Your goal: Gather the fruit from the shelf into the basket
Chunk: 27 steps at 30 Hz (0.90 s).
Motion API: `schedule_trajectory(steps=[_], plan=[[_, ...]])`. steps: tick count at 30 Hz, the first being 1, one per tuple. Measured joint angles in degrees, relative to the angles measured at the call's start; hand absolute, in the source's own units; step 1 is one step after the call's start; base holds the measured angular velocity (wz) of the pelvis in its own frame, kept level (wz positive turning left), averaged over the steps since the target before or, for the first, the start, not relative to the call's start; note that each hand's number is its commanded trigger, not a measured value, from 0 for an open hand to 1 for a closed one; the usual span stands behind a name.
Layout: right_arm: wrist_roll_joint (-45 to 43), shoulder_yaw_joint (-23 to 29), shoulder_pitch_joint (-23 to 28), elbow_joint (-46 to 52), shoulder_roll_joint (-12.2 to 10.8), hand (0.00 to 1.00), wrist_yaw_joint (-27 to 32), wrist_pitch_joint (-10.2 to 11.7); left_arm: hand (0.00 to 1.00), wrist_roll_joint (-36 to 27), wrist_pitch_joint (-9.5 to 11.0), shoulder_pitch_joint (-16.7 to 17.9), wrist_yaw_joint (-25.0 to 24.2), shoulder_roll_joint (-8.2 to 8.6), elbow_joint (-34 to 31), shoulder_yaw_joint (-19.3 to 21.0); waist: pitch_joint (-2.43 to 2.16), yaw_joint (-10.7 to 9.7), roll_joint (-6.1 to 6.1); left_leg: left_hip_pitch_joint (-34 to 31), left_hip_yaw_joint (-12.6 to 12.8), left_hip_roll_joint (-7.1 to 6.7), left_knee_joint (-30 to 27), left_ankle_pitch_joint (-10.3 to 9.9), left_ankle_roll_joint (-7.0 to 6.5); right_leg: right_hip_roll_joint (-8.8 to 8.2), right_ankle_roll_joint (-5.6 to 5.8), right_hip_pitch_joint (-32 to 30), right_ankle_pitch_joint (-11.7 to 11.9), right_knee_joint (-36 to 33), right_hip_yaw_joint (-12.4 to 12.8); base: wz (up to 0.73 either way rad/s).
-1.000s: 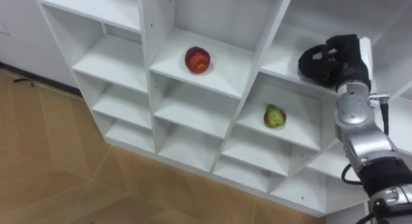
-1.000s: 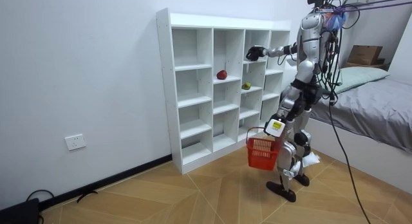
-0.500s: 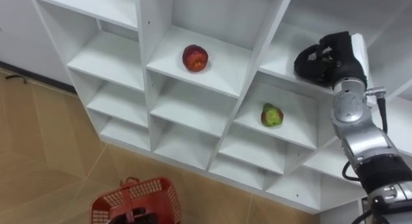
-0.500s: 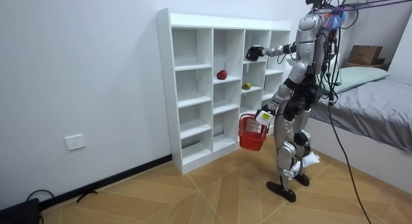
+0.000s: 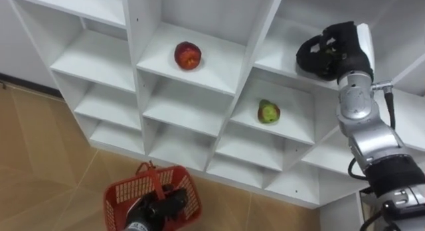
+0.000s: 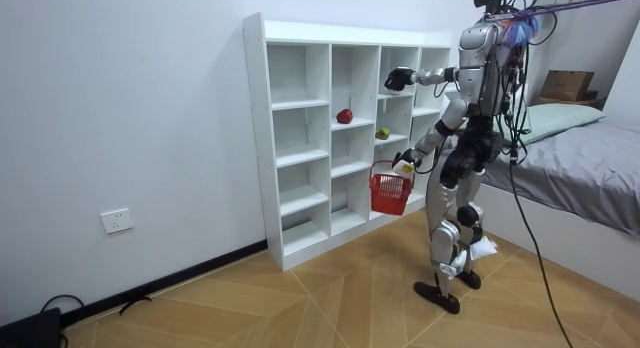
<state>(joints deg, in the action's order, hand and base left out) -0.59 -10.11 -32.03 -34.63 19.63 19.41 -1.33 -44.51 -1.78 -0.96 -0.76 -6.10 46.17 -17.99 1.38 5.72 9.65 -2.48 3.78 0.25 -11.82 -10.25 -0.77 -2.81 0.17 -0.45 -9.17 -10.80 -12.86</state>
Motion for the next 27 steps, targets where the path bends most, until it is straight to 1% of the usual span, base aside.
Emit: schedule_trajectory(steps=[4, 5, 7, 8, 10, 13, 15, 18, 23, 25, 27], plan=[[0.1, 0.0, 0.0, 3.7, -1.2, 1.0, -1.0, -0.1, 1.0, 0.1, 0.0, -0.1, 0.0, 0.0, 0.0, -0.2, 0.05, -1.0, -0.1, 0.0, -0.1, 0.09, 0.0, 0.0, 0.01, 0.06, -0.02, 0.0, 0.0, 0.0, -0.1, 0.0], [0.2, 0.0, 0.0, 4.9, -1.4, 1.0, -1.1, 0.0, 1.0, 0.1, 0.0, -0.5, 0.0, 0.05, 0.0, -0.3, 0.15, -1.5, -0.24, 0.0, -0.1, 0.09, 0.0, 0.0, 0.01, 0.06, -0.03, 0.0, 0.0, 0.1, -0.1, 0.0], [0.2, -0.6, 0.1, 6.3, -1.4, 1.0, -1.6, -0.1, 1.0, 0.0, 0.0, -1.2, 0.1, 0.3, 0.0, -0.4, 0.3, -1.6, -0.49, 0.0, -0.1, 0.04, 0.1, 0.0, 0.0, 0.04, -0.02, 0.0, 0.0, 0.1, -0.1, 0.0], [-0.1, -1.4, 0.3, 7.5, -1.4, 1.0, -2.0, -0.1, 1.0, 0.1, 0.0, -1.5, 0.2, 0.46, -0.2, -0.4, 0.28, -1.8, -0.7, -0.1, -0.1, 0.03, 0.1, 0.0, 0.0, 0.04, -0.02, -0.1, 0.0, 0.1, -0.1, 0.0], [-0.2, -2.5, 1.1, 9.7, -1.4, 1.0, -2.2, -0.2, 1.0, 0.1, 0.0, -1.8, 0.5, 0.59, -0.2, -0.4, 0.2, -2.2, -1.08, -0.1, -0.2, 0.04, 0.2, 0.0, 0.0, 0.04, -0.01, -0.1, 0.0, 0.1, -0.2, 0.0], [-0.2, -2.7, 1.6, 12.2, -1.6, 1.0, -3.2, -1.3, 1.0, 0.1, -0.1, -1.9, 0.7, 0.85, -0.6, -1.0, 0.06, -2.5, -1.91, -0.1, 0.0, 0.02, 0.3, 0.0, 0.0, 0.06, -0.01, -0.2, 0.0, 0.1, 0.0, 0.0], [-0.9, -2.7, 2.1, 13.9, -1.7, 1.0, -3.4, -1.3, 1.0, 0.1, -0.2, -1.9, 0.6, 0.94, -1.0, -1.3, -0.17, -2.5, -2.39, 0.0, 0.0, 0.03, 0.4, 0.0, 0.0, 0.07, -0.01, -0.3, 0.0, 0.1, 0.1, -0.02], [-2.0, -2.7, 2.2, 15.8, -2.0, 1.0, -3.4, -1.9, 1.0, 0.1, -0.2, -1.9, 0.7, 1.05, -1.0, -1.4, -0.3, -2.6, -2.62, 0.1, 0.1, 0.05, 0.4, 0.0, 0.0, 0.08, -0.01, -0.2, 0.0, 0.1, 0.2, 0.0], [-2.1, -2.9, 2.3, 16.8, -2.3, 1.0, -3.4, -1.9, 1.0, -1.1, -0.2, -1.9, 0.7, 1.03, -1.2, -1.8, -0.33, -2.8, -2.6, 0.2, 0.1, 0.04, 0.2, 0.0, -0.01, 0.05, -0.02, 0.0, 0.0, 0.1, 0.1, 0.0], [-2.4, -3.0, 3.4, 18.1, -2.5, 1.0, -3.5, -2.0, 1.0, -1.0, -0.2, -1.9, 0.7, 1.03, -1.3, -1.7, -0.39, -2.8, -2.64, 0.2, 0.0, 0.06, 0.1, 0.0, -0.01, 0.05, -0.03, 0.0, 0.0, 0.1, 0.1, 0.0], [-2.0, -3.0, 5.1, 20.1, -3.6, 1.0, -3.9, -2.4, 1.0, -1.4, -0.3, -1.9, 1.2, 1.08, -1.4, -1.8, -0.53, -2.9, -2.88, 0.2, 0.1, 0.09, 0.1, 0.0, -0.01, 0.06, -0.05, 0.1, 0.1, 0.1, 0.1, 0.0]])
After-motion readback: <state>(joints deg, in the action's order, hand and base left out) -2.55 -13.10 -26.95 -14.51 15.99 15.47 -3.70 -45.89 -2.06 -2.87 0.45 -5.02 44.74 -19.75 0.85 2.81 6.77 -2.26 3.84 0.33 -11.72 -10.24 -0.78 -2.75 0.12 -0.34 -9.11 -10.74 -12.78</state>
